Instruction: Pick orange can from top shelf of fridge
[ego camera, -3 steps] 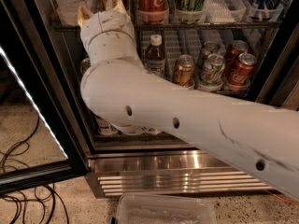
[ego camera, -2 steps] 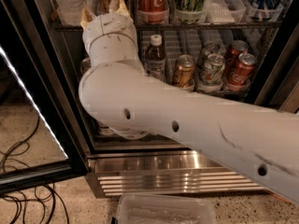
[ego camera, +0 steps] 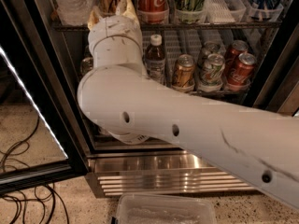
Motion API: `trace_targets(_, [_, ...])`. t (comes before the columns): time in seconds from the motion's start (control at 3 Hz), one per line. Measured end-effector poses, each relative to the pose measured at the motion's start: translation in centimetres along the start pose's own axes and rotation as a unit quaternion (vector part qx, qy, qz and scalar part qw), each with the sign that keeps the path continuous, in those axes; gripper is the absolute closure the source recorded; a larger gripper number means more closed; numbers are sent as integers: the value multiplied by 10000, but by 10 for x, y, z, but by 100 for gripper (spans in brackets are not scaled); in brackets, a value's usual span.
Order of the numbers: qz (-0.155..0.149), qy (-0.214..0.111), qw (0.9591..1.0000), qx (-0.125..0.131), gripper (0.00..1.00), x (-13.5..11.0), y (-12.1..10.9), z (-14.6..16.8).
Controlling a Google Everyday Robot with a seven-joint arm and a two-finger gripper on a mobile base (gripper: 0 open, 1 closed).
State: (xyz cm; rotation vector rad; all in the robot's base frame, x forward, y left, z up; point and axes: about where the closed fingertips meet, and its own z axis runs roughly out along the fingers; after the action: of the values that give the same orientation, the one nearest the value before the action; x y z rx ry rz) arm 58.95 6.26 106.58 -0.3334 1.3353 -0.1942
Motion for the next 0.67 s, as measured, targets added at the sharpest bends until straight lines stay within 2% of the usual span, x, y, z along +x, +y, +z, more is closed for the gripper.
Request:
trace_targets(0.33, [-23,12,10000,7,44,0,1,4])
trace_targets(0.67, [61,-189,9997,-133,36,-14,13,48])
